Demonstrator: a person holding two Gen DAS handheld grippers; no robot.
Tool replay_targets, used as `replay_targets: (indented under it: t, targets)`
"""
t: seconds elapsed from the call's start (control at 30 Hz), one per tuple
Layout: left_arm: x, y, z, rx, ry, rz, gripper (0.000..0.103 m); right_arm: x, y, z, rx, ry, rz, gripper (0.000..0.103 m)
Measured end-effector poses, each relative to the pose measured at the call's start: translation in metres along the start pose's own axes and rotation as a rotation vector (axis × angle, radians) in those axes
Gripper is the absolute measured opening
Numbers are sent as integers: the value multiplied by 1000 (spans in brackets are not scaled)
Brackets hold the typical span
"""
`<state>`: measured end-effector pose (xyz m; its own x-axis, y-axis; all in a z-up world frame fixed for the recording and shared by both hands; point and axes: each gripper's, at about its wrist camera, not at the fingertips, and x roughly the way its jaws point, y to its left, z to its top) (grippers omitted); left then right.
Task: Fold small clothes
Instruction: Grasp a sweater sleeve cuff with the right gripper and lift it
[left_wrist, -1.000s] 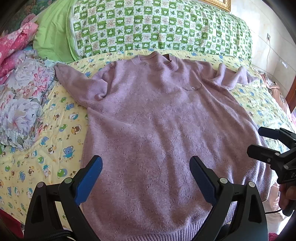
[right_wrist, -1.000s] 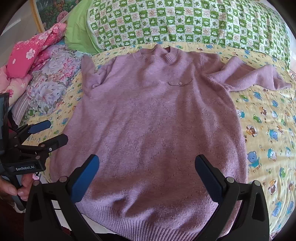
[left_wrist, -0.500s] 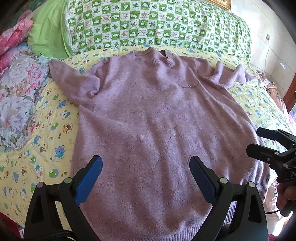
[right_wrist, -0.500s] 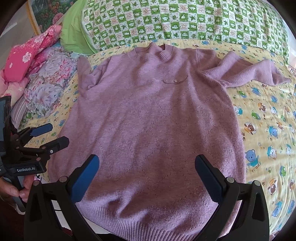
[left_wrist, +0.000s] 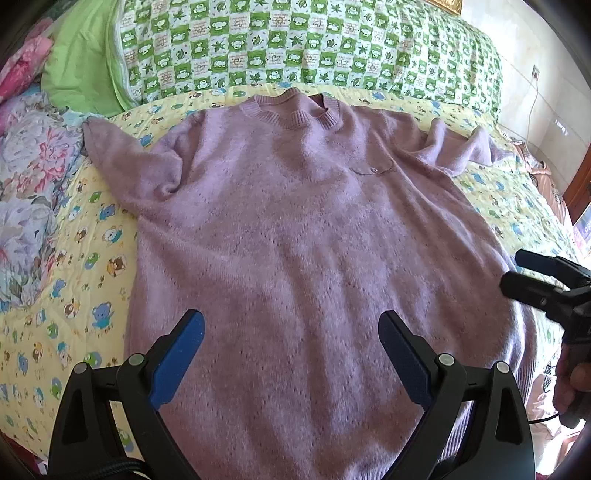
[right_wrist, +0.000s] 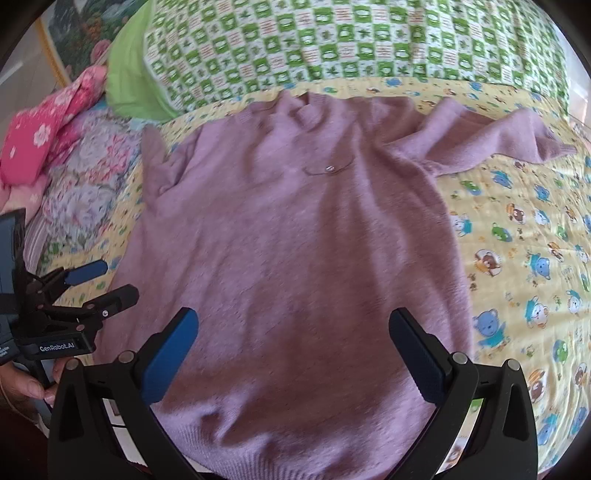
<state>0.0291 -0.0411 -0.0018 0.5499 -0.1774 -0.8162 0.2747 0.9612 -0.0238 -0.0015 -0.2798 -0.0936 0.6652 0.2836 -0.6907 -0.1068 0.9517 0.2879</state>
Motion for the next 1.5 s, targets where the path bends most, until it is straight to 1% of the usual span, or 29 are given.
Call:
replay_targets:
  t: [0.13,0.23,0.33,0.4,0.43,0.5,0.53,0.6,0.63,0.7,0.83,0.9,0.93,1.0,1.03,1.07,1.17,1.2,1.23,1.27,1.33,1.37,1.4,1.43,1.5]
  targets:
    - [12,4,22,-2,3,15,96,-4,-32,16,51,-24,-35,103]
    - [23,9,47,-6,-1,23,96,-8,-71,36,126,-49,-61,102]
    - [38,16,77,-24,7,26,96,-14,-125,62,238,-98,-102,103]
    - [48,20,95,-40,9,27,96,-18,-171,82,343,-137,-139,102]
    - [53,23,104,-45,4,33,96,-21,-198,92,406,-164,-154,100]
    - [65,26,121,-55,0,44,96,-23,-238,106,507,-199,-184,94]
    - [70,27,129,-62,1,44,96,-24,-259,113,562,-213,-209,89]
    - [83,29,144,-76,7,41,96,-24,-301,128,640,-241,-251,84]
    - [89,30,150,-82,11,39,96,-23,-307,130,650,-243,-273,81]
    - [102,31,161,-89,20,43,96,-15,-331,144,680,-245,-307,79]
    - [131,33,182,-100,40,52,96,8,-373,169,744,-253,-328,73]
    - [144,35,191,-110,52,56,96,18,-389,177,753,-254,-337,70]
    - [150,35,194,-114,57,59,96,22,-395,179,759,-253,-341,66]
    - [162,35,198,-118,70,64,96,32,-406,182,776,-233,-344,41]
    - [169,36,200,-118,76,69,96,33,-410,183,780,-223,-346,13]
    - [175,36,201,-117,83,74,96,30,-409,185,776,-229,-357,13]
    - [190,40,201,-119,108,75,96,-1,-386,194,702,-316,-408,12]
    - [194,42,200,-123,118,76,95,-19,-369,200,670,-362,-395,12]
    - [196,45,198,-132,125,76,95,-28,-358,204,652,-390,-365,12]
    - [196,48,196,-142,127,70,95,-42,-332,212,614,-427,-283,9]
    - [192,55,190,-168,122,57,95,-55,-286,227,528,-452,-166,8]
    - [187,59,186,-183,119,49,95,-58,-246,237,447,-453,-79,7]
    - [182,62,181,-200,118,37,95,-55,-217,243,396,-443,-13,7]
    - [177,66,177,-215,120,26,95,-47,-179,249,334,-427,87,8]
    - [164,74,167,-240,117,8,95,-23,-116,253,250,-368,240,7]
